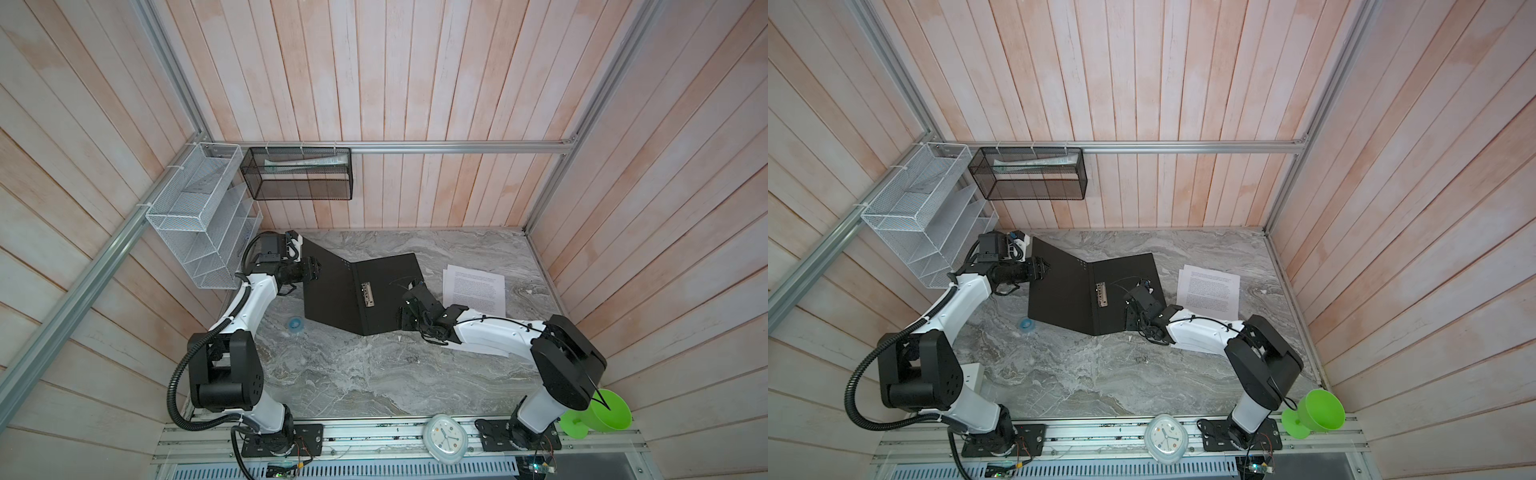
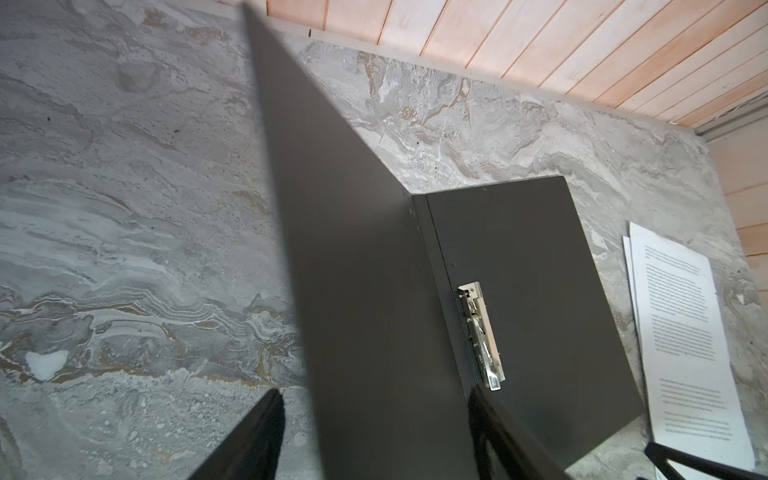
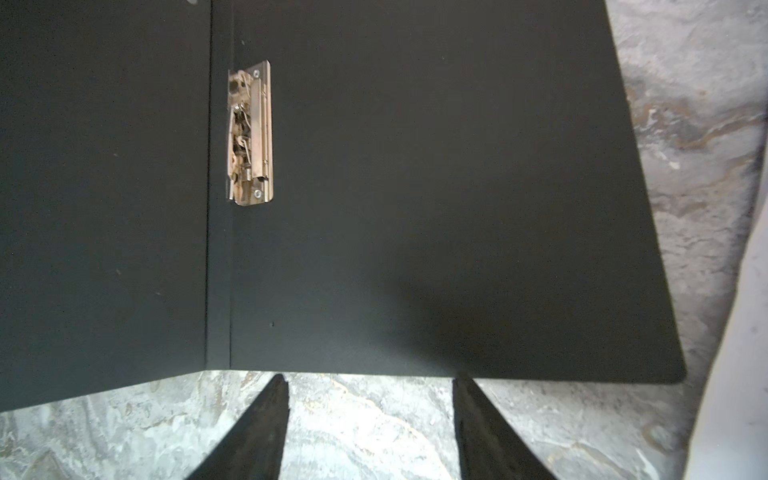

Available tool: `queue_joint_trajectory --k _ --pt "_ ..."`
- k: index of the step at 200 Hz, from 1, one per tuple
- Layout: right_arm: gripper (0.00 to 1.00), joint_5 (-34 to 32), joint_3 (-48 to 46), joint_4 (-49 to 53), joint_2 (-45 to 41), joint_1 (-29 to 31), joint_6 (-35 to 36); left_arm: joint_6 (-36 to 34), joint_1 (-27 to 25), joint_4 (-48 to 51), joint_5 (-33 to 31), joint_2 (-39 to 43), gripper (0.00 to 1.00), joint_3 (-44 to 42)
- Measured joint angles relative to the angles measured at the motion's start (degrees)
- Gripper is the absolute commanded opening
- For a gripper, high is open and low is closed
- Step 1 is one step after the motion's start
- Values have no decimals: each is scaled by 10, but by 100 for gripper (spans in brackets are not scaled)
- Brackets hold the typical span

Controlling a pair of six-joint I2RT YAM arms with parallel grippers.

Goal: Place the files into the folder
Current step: 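Lower the opened cover flat onto the table with the left gripper, then move both grippers over the metal clip in the open black folder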

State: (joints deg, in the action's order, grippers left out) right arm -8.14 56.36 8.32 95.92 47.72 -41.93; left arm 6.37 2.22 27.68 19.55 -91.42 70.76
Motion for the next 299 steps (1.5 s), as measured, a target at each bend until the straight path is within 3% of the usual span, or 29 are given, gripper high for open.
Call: queue_joint_trajectory --k 66,112,131,157,181,191,249,299 --pt "61 24 14 10 30 -17 4 -2 7 -12 39 -56 74 2" --pt "61 33 14 21 31 -18 3 -2 15 -15 31 -92 74 42" --pt "61 36 14 23 31 -18 2 -10 21 -15 24 -108 88 56" --pt "61 39 14 24 31 -18 0 -12 26 -3 6 -128 91 74" --pt "61 45 14 25 32 -18 0 -21 31 7 -12 -126 94 75" --pt "61 47 15 26 34 -18 0 -27 34 12 -23 -122 100 75" --pt "61 59 39 51 52 -18 0 -44 36 31 -66 -49 100 75" --pt "59 71 63 71 52 -18 0 -47 33 92 -41 -26 96 119"
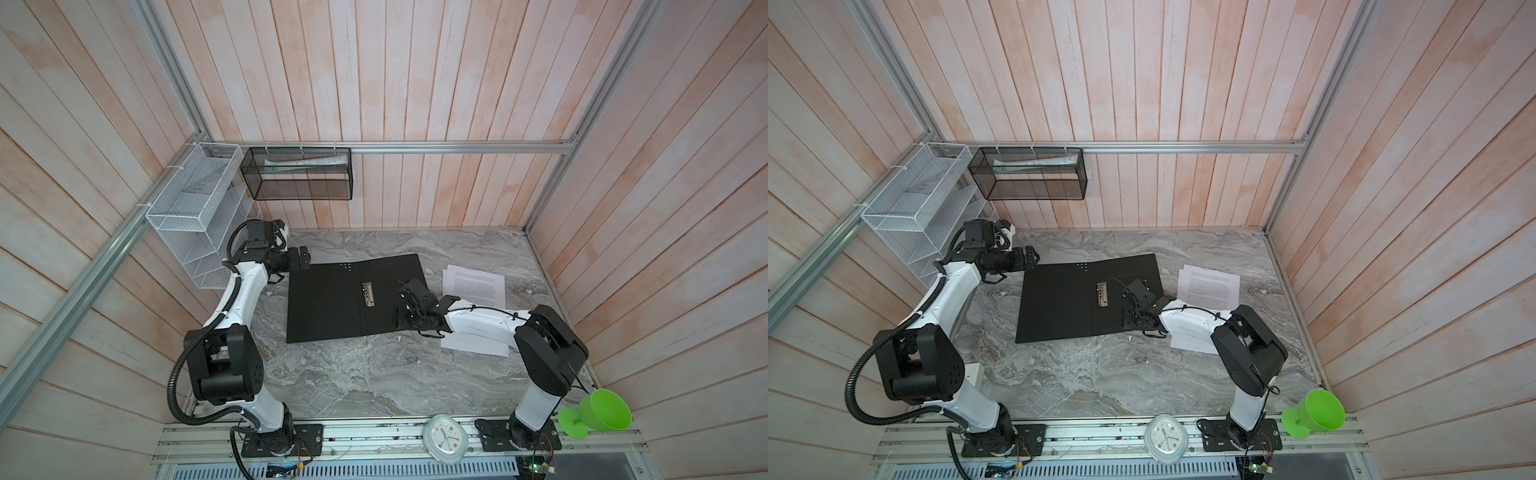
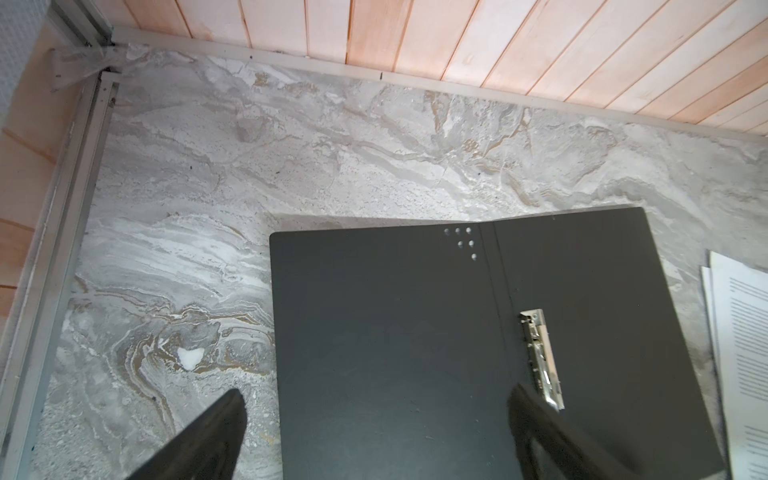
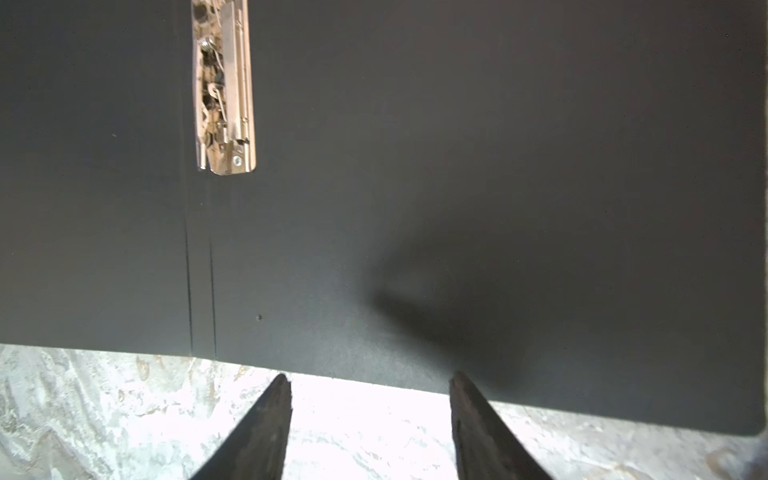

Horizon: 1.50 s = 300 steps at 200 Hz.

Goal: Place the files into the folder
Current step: 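Move both grippers over the metal clip in the open black folder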

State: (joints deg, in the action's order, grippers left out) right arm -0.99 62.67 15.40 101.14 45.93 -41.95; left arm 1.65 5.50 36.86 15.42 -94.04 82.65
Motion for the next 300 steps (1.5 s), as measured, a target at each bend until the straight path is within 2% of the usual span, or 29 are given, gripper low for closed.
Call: queue_joint_trajectory --k 42,70,93,121,154,203,215,242,267,300 --pt "58 25 51 44 -5 -2 6 -1 -29 2 181 3 92 35" --pt "58 55 104 71 -5 -15 26 12 -66 -24 245 -11 89 1" --pt "55 70 127 75 -5 -41 41 18 -88 -34 276 -57 89 -30" --pt "51 82 143 91 14 -96 60 45 -100 -37 288 -113 88 -43" --pt "42 105 188 99 79 -128 76 91 -104 -70 291 -123 87 -67" --pt "36 144 250 109 143 -82 77 150 -120 -152 295 -118 83 -153" --pt "27 151 258 108 148 -71 75 157 -125 -159 291 -118 83 -156" --pt "20 165 277 105 169 -55 73 175 -129 -182 277 -117 82 -162" --pt "19 160 312 117 205 -39 73 176 -127 -180 265 -108 82 -166" --pt "13 126 374 140 244 -9 78 171 -120 -162 222 -72 74 -165"
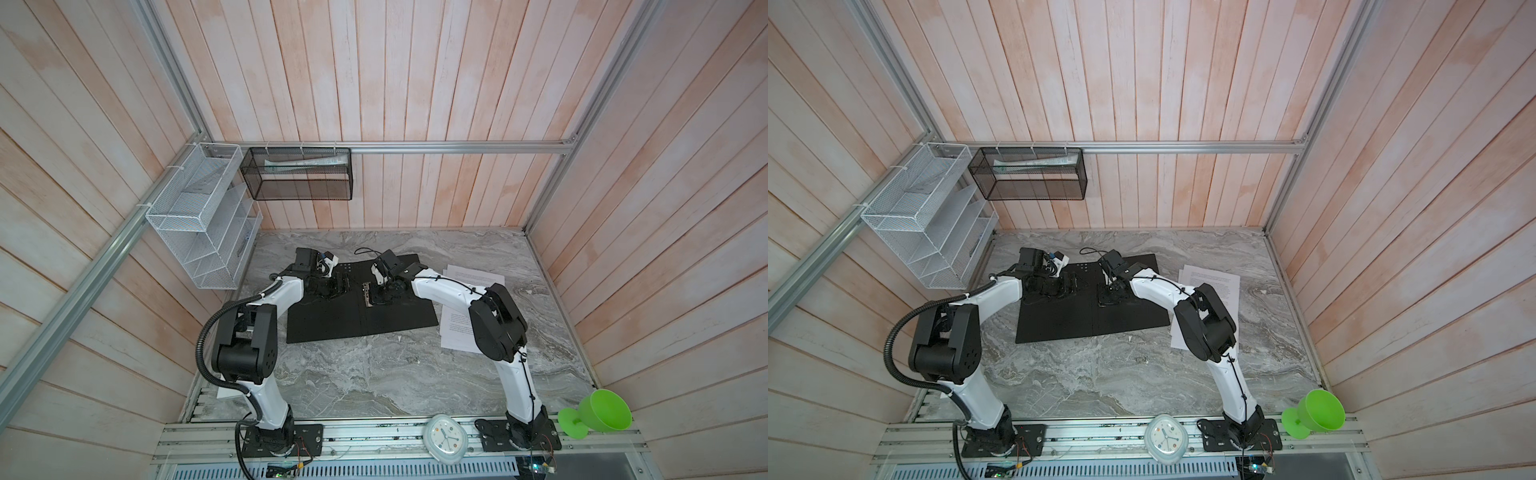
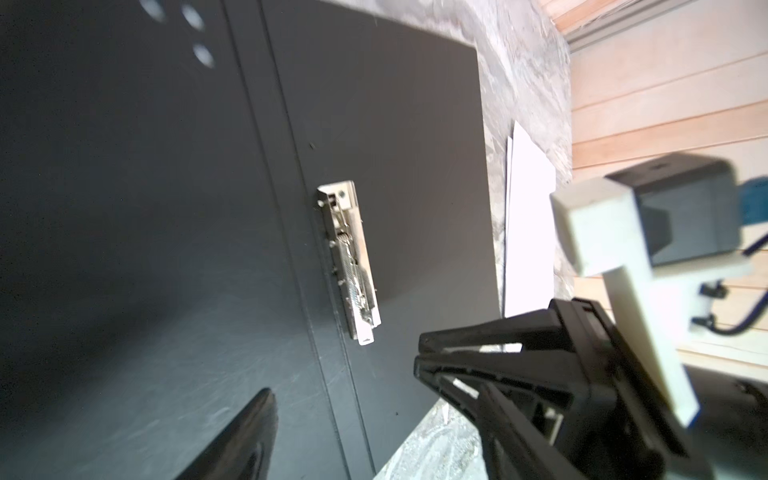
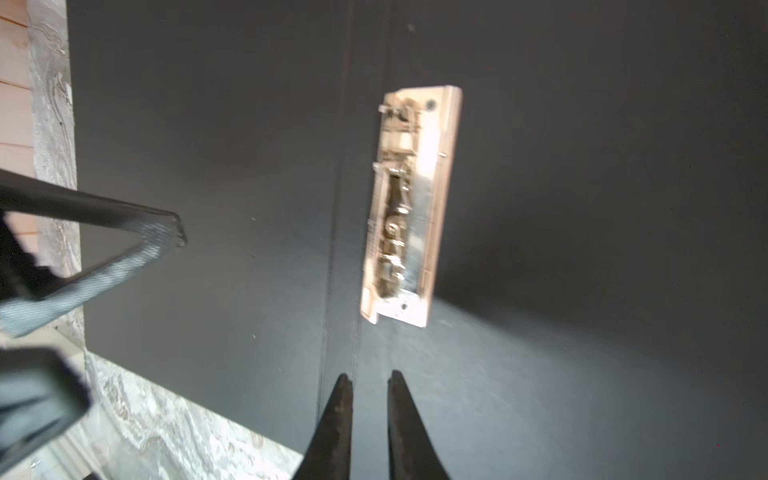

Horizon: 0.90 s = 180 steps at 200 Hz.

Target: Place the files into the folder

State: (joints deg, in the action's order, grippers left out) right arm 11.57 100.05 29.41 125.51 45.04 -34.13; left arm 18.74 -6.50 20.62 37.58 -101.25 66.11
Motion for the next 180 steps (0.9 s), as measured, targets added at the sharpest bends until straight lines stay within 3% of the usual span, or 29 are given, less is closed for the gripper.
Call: queue_joint_trajectory --k 67,129,180 --pt "1 -46 83 52 50 13 12 5 14 4 -35 27 73 0" --pt "0 -59 106 86 87 13 16 26 20 1 -23 19 71 -1" --pt "7 -83 137 107 91 16 16 38 21 -1 -7 12 71 -2"
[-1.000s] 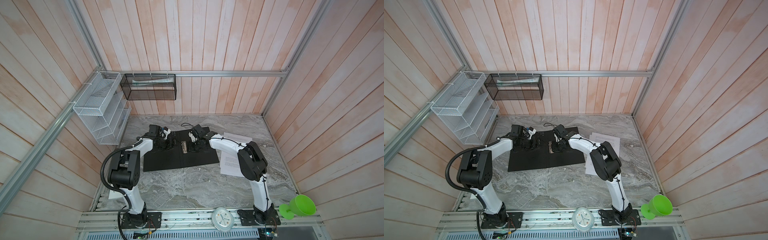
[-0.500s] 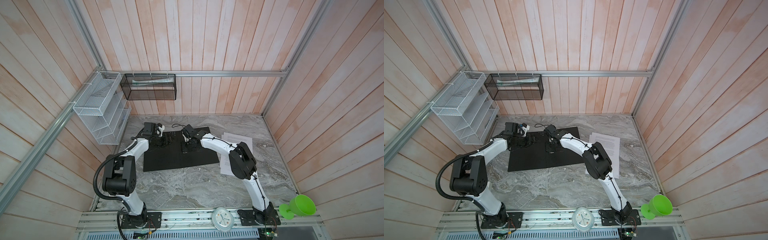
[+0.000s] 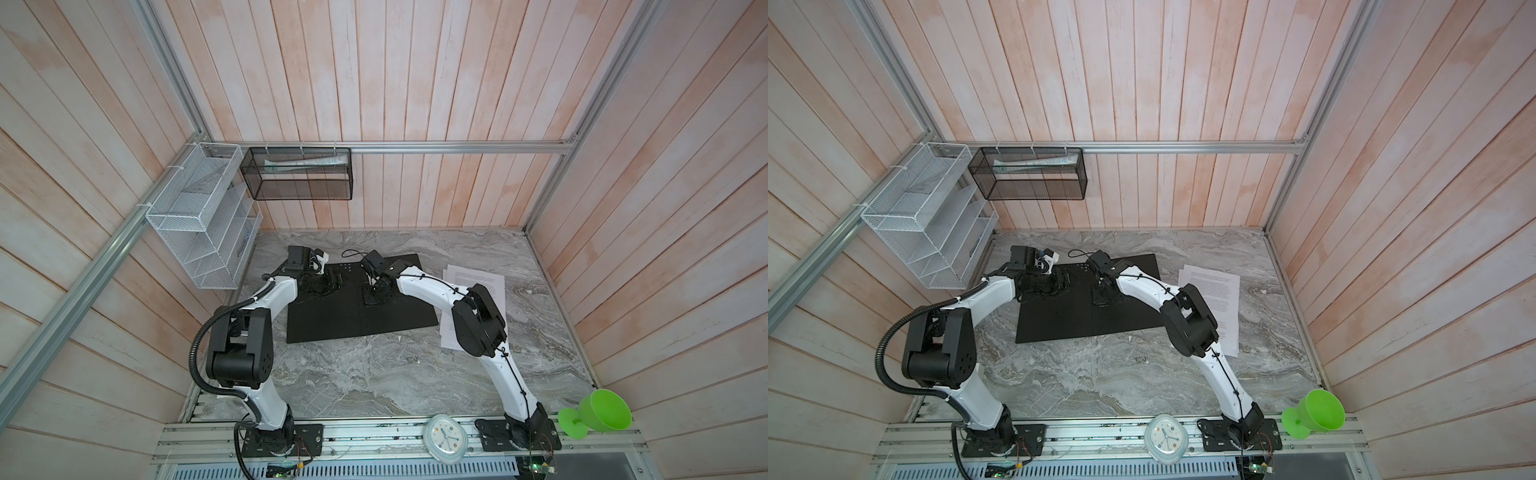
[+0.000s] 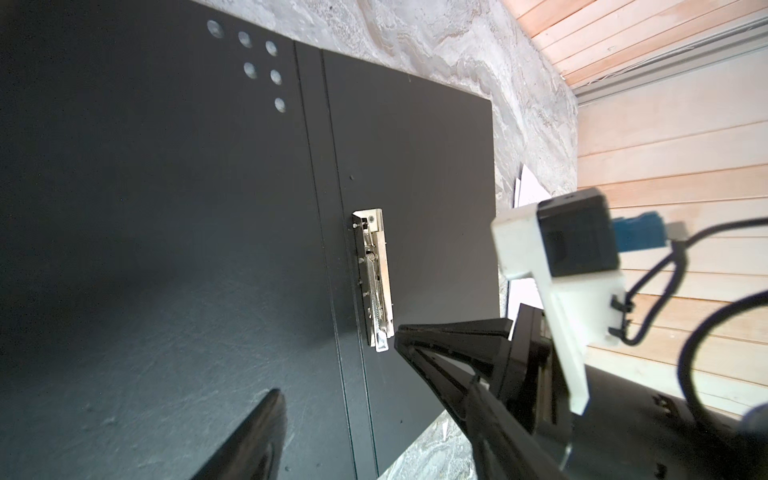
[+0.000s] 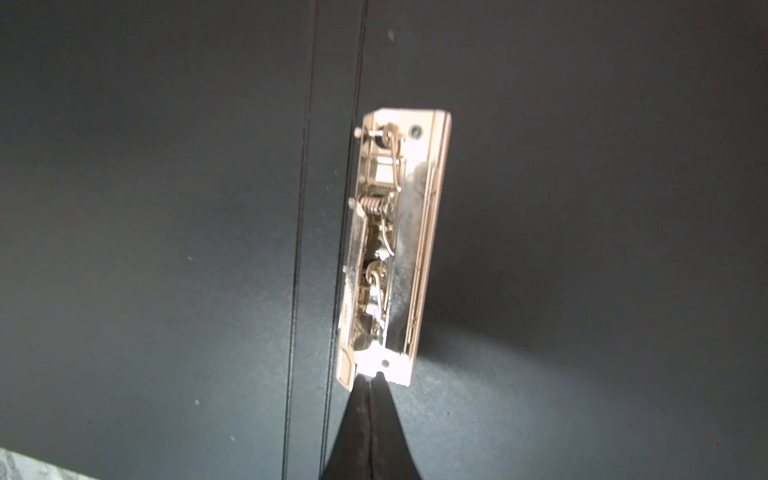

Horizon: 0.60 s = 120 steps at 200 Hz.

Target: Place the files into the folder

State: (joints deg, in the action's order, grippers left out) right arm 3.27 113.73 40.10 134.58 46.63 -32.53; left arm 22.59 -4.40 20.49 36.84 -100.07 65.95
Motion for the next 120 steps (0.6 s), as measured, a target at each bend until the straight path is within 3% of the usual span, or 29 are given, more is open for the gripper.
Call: queue_joint_trajectory --k 120 --pt "2 -6 69 46 31 11 11 26 5 -8 9 -24 70 -12"
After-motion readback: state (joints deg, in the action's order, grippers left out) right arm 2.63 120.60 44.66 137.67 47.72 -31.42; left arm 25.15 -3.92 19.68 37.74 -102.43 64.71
